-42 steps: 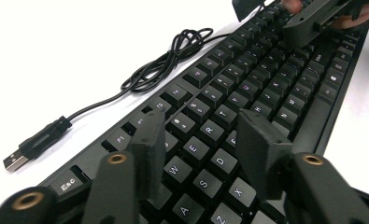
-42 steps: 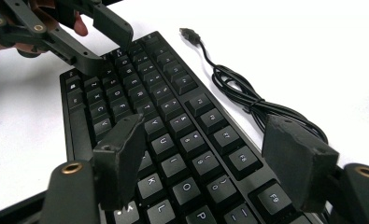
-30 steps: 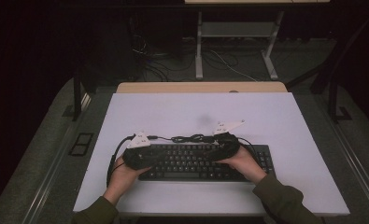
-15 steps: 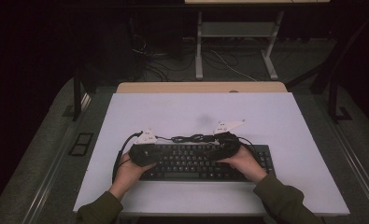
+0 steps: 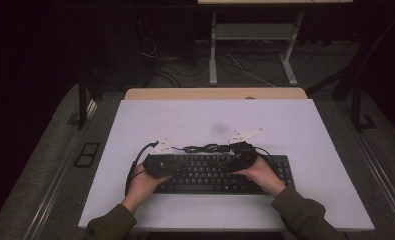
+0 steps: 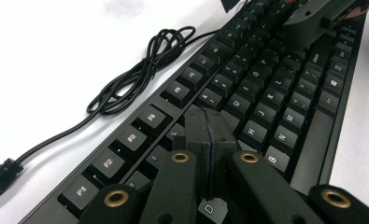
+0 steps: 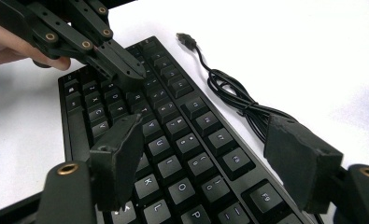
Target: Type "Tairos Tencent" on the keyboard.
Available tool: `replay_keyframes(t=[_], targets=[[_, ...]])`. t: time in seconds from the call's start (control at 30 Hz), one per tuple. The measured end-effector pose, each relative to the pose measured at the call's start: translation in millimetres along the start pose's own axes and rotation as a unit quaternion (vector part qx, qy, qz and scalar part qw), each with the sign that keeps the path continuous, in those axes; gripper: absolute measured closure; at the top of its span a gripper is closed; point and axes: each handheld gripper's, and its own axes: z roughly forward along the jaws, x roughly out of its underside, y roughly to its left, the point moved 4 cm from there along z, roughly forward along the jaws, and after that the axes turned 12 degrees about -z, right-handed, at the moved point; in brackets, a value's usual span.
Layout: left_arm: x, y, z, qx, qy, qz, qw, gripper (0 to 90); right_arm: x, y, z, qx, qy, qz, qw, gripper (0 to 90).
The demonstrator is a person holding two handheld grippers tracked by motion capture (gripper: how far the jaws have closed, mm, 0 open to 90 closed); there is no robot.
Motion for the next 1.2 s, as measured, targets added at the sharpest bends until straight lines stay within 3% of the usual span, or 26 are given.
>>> replay_keyframes(t=[0.37,1.2], targets=[[4.7,1.6,3.6,-0.003,0.018,0.006,0.9998,89.4,0.1,-0.1,-0.5,0.001,0.001,0.000,1.0000,27.8],[8.3,1.8,6.1,-0.001,0.024,0.002,0.9997,89.4,-0.1,-0.2,-0.5,0.002,0.001,0.002,1.0000,27.8]])
